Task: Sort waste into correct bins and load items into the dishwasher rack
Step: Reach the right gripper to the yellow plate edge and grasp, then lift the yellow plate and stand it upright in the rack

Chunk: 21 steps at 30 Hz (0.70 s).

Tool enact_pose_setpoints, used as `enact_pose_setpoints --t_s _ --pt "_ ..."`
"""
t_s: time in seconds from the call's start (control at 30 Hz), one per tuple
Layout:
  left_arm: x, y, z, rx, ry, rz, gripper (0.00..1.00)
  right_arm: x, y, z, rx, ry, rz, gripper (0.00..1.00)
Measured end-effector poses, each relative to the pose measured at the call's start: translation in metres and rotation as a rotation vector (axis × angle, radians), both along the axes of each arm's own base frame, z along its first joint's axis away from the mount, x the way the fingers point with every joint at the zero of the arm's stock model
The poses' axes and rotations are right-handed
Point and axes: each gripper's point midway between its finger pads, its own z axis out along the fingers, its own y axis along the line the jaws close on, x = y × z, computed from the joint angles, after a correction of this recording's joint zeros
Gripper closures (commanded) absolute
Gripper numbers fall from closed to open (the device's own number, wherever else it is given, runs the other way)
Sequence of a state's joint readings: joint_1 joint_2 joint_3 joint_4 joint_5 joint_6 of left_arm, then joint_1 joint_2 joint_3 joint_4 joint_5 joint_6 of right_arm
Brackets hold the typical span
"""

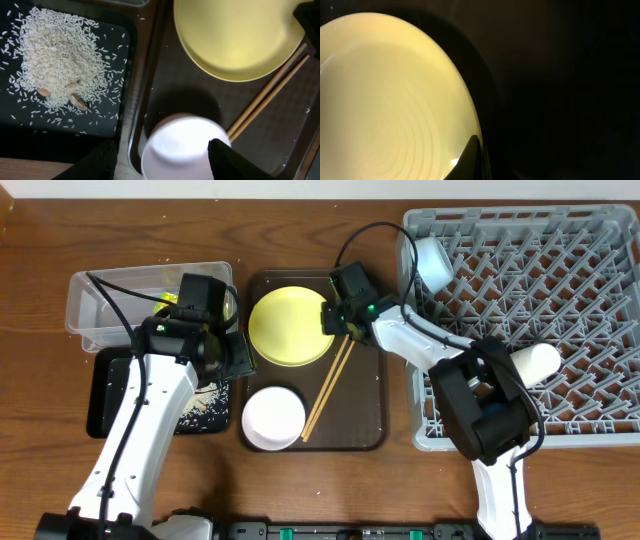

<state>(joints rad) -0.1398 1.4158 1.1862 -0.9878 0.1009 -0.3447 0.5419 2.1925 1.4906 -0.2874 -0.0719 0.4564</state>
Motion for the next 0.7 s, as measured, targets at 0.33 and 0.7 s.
enact_pose_setpoints --t_s 0.33,0.7 --pt "0.0 0.0 0.0 0.0 0.0 0.0 0.39 0.026 -0.051 0.069 -0.104 -0.16 -0.045 0.99" --pt "0.0 0.0 0.0 0.0 0.0 0.0 0.39 0.023 -0.158 0.267 -0.287 -0.572 -0.183 0.99"
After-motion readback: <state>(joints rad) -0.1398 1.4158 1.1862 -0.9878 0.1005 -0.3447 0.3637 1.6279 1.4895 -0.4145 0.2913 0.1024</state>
